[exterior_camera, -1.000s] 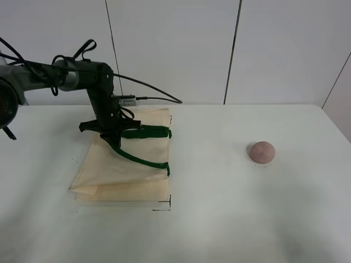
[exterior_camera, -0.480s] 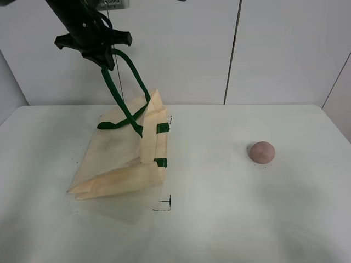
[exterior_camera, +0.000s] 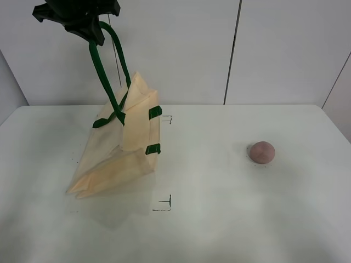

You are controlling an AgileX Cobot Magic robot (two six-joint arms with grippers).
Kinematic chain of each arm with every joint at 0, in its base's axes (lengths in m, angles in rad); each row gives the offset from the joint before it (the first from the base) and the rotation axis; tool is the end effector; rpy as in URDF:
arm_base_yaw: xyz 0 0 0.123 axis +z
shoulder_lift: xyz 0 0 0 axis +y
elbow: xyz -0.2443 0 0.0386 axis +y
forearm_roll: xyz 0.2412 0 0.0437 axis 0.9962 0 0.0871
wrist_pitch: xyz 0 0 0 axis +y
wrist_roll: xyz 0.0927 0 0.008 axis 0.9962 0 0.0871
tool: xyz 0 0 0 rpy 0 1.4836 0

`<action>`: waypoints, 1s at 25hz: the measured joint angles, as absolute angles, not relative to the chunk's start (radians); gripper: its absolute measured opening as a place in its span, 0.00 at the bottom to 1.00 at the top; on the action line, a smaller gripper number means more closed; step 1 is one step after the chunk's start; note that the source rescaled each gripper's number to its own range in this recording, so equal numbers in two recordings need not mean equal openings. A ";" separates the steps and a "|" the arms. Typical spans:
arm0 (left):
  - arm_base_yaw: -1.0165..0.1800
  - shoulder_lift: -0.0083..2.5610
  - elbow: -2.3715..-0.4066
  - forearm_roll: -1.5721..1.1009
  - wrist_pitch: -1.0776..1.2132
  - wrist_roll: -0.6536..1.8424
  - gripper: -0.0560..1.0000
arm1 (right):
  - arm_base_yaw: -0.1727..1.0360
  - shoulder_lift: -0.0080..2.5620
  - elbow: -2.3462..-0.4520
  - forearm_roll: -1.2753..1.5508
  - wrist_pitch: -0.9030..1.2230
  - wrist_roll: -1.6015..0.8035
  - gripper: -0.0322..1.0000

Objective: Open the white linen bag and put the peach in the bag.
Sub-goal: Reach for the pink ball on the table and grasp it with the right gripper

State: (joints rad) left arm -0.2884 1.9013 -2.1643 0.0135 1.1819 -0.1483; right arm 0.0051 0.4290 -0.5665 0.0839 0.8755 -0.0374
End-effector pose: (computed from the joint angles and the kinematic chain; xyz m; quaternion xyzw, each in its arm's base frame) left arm 0.3837 -0.1126 0.3776 0.0654 0.9302 -0.0717 0.3541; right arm 0.1007 0.0065 0.2799 -0.0092 0.8953 0.0336 0.4442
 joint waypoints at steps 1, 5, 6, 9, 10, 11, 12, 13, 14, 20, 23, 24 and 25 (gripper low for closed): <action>-0.288 1.901 -2.164 0.014 1.182 -0.148 0.05 | 0.005 0.525 -0.585 0.099 0.847 -0.052 1.00; -0.288 1.901 -2.164 0.013 1.182 -0.145 0.05 | 0.005 0.911 -0.708 0.152 0.744 -0.104 1.00; -0.288 1.901 -2.164 0.011 1.182 -0.145 0.05 | 0.005 1.022 -0.749 0.160 0.730 -0.118 1.00; -0.288 1.901 -2.164 0.000 1.182 -0.145 0.05 | 0.007 1.318 -0.928 0.179 0.714 -0.155 1.00; -0.288 1.901 -2.164 0.000 1.182 -0.145 0.05 | 0.011 1.408 -0.983 0.181 0.714 -0.167 1.00; -0.288 1.901 -2.164 0.000 1.182 -0.145 0.05 | 0.021 1.492 -1.048 0.181 0.714 -0.177 1.00; -0.288 1.901 -2.164 0.000 1.182 -0.145 0.05 | 0.037 1.557 -1.111 0.181 0.713 -0.182 1.00; -0.288 1.901 -2.164 0.000 1.182 -0.145 0.05 | 0.053 1.628 -1.169 0.181 0.713 -0.187 1.00; -0.288 1.901 -2.164 0.000 1.182 -0.145 0.05 | 0.071 1.692 -1.215 0.181 0.713 -0.188 1.00; -0.288 1.901 -2.164 0.000 1.182 -0.145 0.05 | 0.098 1.958 -1.435 0.150 0.746 -0.134 1.00; -0.288 1.901 -2.164 0.000 1.182 -0.145 0.05 | 0.098 2.030 -1.464 0.088 0.774 -0.082 1.00; -0.288 1.901 -2.164 0.000 1.182 -0.145 0.05 | 0.098 2.046 -1.465 0.078 0.781 -0.071 1.00; -0.288 1.901 -2.164 0.000 1.182 -0.145 0.05 | 0.098 2.060 -1.466 0.071 0.786 -0.063 1.00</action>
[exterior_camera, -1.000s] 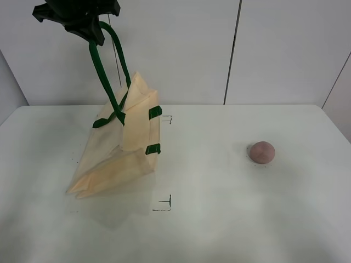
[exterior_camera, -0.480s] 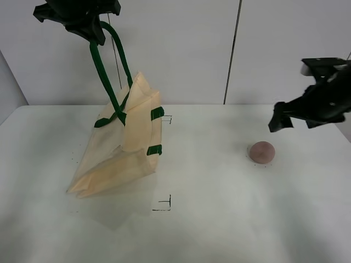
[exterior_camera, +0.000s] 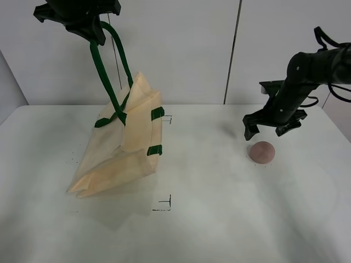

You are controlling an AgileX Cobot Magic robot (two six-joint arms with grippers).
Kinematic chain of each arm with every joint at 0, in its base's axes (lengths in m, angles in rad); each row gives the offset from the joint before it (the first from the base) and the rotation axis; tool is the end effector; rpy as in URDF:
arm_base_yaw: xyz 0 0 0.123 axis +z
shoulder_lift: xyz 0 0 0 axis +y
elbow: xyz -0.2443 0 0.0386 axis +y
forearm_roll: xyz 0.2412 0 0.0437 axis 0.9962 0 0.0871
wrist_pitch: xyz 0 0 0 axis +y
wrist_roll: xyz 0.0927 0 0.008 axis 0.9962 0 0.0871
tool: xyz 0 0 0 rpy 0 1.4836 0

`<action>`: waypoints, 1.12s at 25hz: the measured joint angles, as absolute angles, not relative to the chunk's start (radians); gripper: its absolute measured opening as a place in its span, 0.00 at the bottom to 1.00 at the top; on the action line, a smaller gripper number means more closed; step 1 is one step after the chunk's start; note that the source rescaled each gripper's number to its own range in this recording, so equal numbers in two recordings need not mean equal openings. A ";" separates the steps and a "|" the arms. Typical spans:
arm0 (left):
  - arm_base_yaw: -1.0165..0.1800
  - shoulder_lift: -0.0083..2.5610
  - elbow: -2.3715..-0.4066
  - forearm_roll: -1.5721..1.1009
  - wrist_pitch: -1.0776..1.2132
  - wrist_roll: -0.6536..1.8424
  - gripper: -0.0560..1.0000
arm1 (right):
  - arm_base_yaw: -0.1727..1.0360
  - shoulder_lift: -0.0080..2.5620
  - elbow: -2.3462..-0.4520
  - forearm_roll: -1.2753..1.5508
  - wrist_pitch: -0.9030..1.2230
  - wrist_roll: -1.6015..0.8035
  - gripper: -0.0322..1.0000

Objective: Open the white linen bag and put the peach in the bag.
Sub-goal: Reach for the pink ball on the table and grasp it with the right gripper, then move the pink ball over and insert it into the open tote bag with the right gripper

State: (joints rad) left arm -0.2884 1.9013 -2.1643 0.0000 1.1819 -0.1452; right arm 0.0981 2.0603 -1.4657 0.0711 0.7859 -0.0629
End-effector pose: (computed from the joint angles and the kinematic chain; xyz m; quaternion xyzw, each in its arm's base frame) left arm 0.3834 -0.1137 0.3776 0.0667 0.9301 -0.0777 0.3527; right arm 0.3963 0.0437 0.1322 -0.0583 0.9883 0.0308 0.1377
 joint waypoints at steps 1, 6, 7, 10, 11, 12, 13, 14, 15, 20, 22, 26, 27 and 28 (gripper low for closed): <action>-0.288 1.901 -2.164 0.000 1.182 -0.145 0.05 | 0.098 2.072 -1.466 0.068 0.788 -0.061 1.00; -0.288 1.901 -2.164 0.000 1.182 -0.146 0.05 | 0.098 2.124 -1.470 0.067 0.786 -0.059 1.00; -0.288 1.901 -2.164 0.000 1.182 -0.146 0.05 | 0.098 2.135 -1.470 0.067 0.787 -0.059 1.00; -0.288 1.901 -2.164 0.000 1.182 -0.146 0.05 | 0.098 2.160 -1.470 0.067 0.786 -0.059 1.00; -0.288 1.901 -2.164 0.000 1.182 -0.146 0.05 | 0.098 2.167 -1.470 0.067 0.782 -0.059 1.00; -0.288 1.901 -2.164 0.000 1.182 -0.146 0.05 | 0.098 2.169 -1.470 0.067 0.780 -0.059 1.00; -0.288 1.901 -2.164 -0.005 1.182 -0.146 0.05 | 0.098 2.173 -1.471 0.067 0.777 -0.056 0.99; -0.288 1.901 -2.164 -0.006 1.182 -0.146 0.05 | 0.098 2.176 -1.471 0.067 0.774 -0.051 0.96; -0.288 1.901 -2.164 -0.006 1.182 -0.146 0.05 | 0.098 2.179 -1.471 0.067 0.773 -0.043 0.92; -0.288 1.901 -2.164 -0.006 1.182 -0.146 0.05 | 0.098 2.187 -1.480 0.055 0.768 -0.032 0.36; -0.288 1.901 -2.164 -0.006 1.182 -0.146 0.05 | 0.098 2.183 -1.503 0.057 0.788 -0.033 0.10; -0.288 1.901 -2.164 -0.007 1.182 -0.146 0.05 | 0.098 2.172 -1.607 0.114 0.872 -0.045 0.03; -0.288 1.901 -2.164 -0.007 1.182 -0.146 0.05 | 0.098 2.166 -1.649 0.147 0.906 -0.053 0.03; -0.288 1.901 -2.164 -0.007 1.182 -0.146 0.05 | 0.098 2.157 -1.689 0.179 0.942 -0.064 0.03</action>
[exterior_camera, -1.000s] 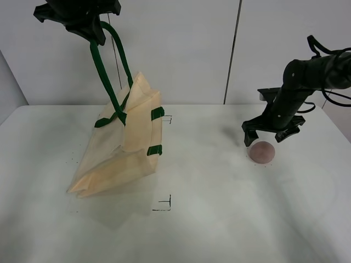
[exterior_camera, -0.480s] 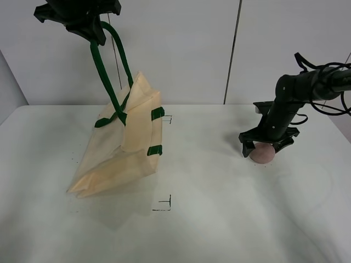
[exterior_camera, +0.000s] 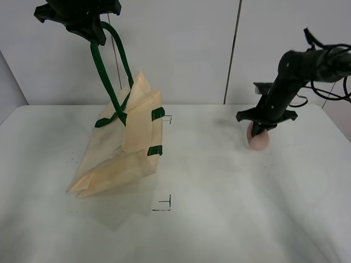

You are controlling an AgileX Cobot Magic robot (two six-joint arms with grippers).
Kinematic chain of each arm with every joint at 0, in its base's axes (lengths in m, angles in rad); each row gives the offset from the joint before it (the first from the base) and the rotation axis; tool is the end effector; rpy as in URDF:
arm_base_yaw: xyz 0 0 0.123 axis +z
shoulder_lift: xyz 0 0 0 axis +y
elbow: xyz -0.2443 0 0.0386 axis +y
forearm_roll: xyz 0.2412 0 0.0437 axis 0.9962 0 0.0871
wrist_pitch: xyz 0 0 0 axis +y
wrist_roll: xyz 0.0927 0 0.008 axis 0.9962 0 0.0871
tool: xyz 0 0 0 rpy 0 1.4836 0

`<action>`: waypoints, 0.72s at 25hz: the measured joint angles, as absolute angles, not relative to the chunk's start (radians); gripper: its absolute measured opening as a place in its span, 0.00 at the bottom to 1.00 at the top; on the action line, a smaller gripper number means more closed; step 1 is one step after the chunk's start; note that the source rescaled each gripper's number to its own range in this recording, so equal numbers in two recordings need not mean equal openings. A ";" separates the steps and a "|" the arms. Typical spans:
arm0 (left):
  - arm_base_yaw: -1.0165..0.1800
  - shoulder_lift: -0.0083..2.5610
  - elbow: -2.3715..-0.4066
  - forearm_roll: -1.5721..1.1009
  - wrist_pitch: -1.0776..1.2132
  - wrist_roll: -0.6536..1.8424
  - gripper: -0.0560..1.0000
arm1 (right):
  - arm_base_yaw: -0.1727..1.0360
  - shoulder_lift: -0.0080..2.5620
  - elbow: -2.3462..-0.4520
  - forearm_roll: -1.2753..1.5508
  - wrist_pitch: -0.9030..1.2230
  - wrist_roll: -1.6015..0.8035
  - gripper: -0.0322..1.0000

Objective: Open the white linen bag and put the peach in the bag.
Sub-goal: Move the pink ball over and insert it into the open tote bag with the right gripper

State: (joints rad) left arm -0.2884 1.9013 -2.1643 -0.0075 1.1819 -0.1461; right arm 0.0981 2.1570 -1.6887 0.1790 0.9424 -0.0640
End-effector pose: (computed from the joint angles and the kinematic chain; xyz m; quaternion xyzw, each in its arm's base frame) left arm 0.3832 -0.1144 0.3776 0.0662 0.9301 -0.0815 0.3519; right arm 0.4220 0.0550 0.1462 -0.0369 0.9886 0.0803 0.1215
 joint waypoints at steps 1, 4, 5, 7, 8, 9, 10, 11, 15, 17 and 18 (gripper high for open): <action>-0.288 1.900 -2.164 -0.007 1.182 -0.146 0.05 | 0.098 2.147 -1.739 0.222 0.978 -0.079 0.03; -0.288 1.887 -2.164 -0.009 1.182 -0.146 0.05 | 0.108 2.134 -1.881 0.353 1.063 -0.128 0.03; -0.288 1.879 -2.164 -0.009 1.182 -0.146 0.05 | 0.119 2.133 -1.924 0.387 1.079 -0.139 0.03; -0.288 1.865 -2.164 -0.006 1.182 -0.146 0.05 | 0.154 2.133 -1.990 0.433 1.094 -0.146 0.03; -0.288 1.862 -2.164 -0.006 1.182 -0.146 0.05 | 0.181 2.133 -2.019 0.451 1.095 -0.147 0.03; -0.288 1.861 -2.164 -0.006 1.182 -0.146 0.05 | 0.213 2.133 -2.043 0.463 1.093 -0.149 0.03; -0.288 1.861 -2.164 -0.006 1.182 -0.146 0.05 | 0.243 2.133 -2.059 0.472 1.084 -0.150 0.03; -0.288 1.861 -2.164 -0.006 1.182 -0.146 0.05 | 0.281 2.133 -2.066 0.479 1.069 -0.152 0.03; -0.288 1.861 -2.164 -0.006 1.182 -0.145 0.05 | 0.432 2.150 -2.070 0.489 0.997 -0.153 0.03; -0.288 1.861 -2.164 -0.006 1.182 -0.145 0.05 | 0.491 2.174 -2.070 0.484 0.959 -0.153 0.03; -0.288 1.861 -2.164 -0.006 1.182 -0.145 0.05 | 0.517 2.188 -2.070 0.477 0.944 -0.145 0.03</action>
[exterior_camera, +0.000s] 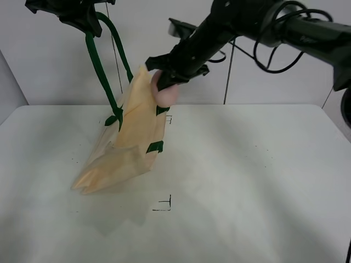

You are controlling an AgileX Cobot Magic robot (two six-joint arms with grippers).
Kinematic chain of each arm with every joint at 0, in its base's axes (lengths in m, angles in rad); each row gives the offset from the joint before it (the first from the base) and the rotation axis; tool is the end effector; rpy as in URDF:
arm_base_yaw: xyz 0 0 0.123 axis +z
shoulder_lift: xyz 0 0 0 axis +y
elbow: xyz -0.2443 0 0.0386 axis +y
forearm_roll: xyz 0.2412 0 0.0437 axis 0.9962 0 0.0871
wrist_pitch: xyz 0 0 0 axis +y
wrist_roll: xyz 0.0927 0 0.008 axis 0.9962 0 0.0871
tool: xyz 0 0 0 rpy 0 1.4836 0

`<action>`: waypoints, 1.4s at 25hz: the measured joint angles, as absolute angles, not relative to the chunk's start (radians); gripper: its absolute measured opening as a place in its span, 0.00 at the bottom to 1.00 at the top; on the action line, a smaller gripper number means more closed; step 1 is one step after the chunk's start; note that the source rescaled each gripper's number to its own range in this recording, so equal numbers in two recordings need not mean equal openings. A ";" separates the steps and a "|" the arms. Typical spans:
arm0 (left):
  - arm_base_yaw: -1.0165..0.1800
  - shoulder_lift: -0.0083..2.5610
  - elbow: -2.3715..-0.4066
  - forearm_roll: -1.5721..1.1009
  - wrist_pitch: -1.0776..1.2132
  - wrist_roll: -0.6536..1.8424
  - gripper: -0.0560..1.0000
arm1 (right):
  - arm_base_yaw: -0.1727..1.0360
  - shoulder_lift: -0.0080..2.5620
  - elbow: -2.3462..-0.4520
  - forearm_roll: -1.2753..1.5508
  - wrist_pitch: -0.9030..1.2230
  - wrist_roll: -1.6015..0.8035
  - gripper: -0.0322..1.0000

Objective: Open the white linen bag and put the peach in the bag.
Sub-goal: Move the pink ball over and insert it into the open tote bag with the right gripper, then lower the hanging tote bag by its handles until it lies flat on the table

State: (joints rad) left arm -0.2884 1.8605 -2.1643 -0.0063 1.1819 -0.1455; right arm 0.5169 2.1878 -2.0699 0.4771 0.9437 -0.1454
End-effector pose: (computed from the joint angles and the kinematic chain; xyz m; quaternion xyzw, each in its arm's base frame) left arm 0.3730 -0.1112 0.3937 0.0660 0.9226 -0.0849 0.3705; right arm 0.3914 0.2623 0.2463 -0.2298 0.9032 0.2725 0.2393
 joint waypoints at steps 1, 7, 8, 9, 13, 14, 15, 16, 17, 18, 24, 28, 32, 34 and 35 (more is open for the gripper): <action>-0.288 1.861 -2.164 -0.006 1.182 -0.145 0.05 | 0.535 2.207 -2.070 0.465 0.931 -0.131 0.03; -0.288 1.861 -2.164 -0.006 1.182 -0.145 0.05 | 0.558 2.318 -2.070 0.482 0.861 -0.117 0.03; -0.288 1.861 -2.164 -0.006 1.182 -0.145 0.05 | 0.562 2.330 -2.070 0.501 0.844 -0.137 0.03; -0.288 1.861 -2.164 -0.006 1.182 -0.145 0.05 | 0.566 2.338 -2.070 0.517 0.827 -0.158 0.03; -0.288 1.861 -2.164 -0.006 1.182 -0.145 0.05 | 0.585 2.359 -2.070 0.599 0.765 -0.220 0.06; -0.288 1.861 -2.164 -0.006 1.182 -0.145 0.05 | 0.589 2.365 -2.070 0.611 0.749 -0.232 0.13; -0.288 1.861 -2.164 -0.006 1.182 -0.145 0.05 | 0.591 2.371 -2.070 0.619 0.741 -0.242 0.25; -0.288 1.861 -2.164 -0.006 1.182 -0.145 0.05 | 0.593 2.376 -2.070 0.623 0.739 -0.251 0.39; -0.288 1.861 -2.164 -0.006 1.182 -0.145 0.05 | 0.594 2.381 -2.070 0.623 0.738 -0.255 0.58; -0.288 1.861 -2.164 -0.006 1.182 -0.145 0.05 | 0.594 2.387 -2.070 0.620 0.738 -0.260 0.75; -0.288 1.861 -2.164 -0.006 1.182 -0.145 0.05 | 0.591 2.381 -2.071 0.495 0.801 -0.217 0.99; -0.288 1.861 -2.164 -0.006 1.182 -0.145 0.05 | 0.572 2.339 -2.085 0.249 0.973 -0.045 1.00; -0.288 1.861 -2.164 -0.006 1.182 -0.145 0.05 | 0.517 2.316 -2.119 0.076 1.149 0.057 1.00; -0.288 1.861 -2.164 -0.006 1.182 -0.145 0.05 | 0.471 2.316 -2.120 0.055 1.184 0.064 1.00; -0.288 1.861 -2.164 -0.006 1.182 -0.145 0.05 | 0.451 2.317 -2.120 0.052 1.191 0.064 1.00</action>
State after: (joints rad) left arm -0.2884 1.8605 -2.1643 -0.0063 1.1819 -0.1455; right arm 0.4507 2.3170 -2.1200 0.0517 1.1911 0.0645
